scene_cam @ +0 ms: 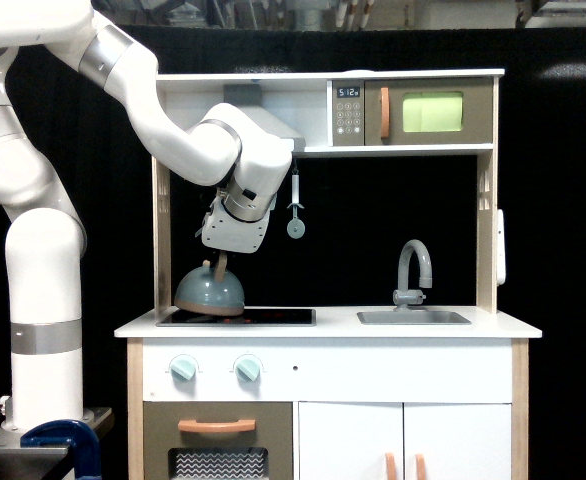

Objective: Place the teapot on the stove

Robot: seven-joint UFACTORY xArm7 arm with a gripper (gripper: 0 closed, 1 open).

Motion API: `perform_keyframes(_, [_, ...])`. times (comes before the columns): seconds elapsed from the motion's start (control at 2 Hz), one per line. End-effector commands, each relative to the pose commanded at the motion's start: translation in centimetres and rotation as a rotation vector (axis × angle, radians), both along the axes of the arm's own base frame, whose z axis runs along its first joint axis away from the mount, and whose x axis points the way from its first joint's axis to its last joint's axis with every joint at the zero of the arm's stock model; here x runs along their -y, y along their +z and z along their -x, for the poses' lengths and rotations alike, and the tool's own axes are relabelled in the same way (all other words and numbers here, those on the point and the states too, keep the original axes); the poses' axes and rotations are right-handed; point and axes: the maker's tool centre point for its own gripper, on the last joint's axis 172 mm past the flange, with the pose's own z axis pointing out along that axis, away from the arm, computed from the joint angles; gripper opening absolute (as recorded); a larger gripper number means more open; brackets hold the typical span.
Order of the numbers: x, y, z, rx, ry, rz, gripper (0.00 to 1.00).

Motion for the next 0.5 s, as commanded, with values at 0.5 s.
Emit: perform_keyframes(0.5, [0.00, -0.60, -0.10, 0.000, 0.000, 0.000, 1.00])
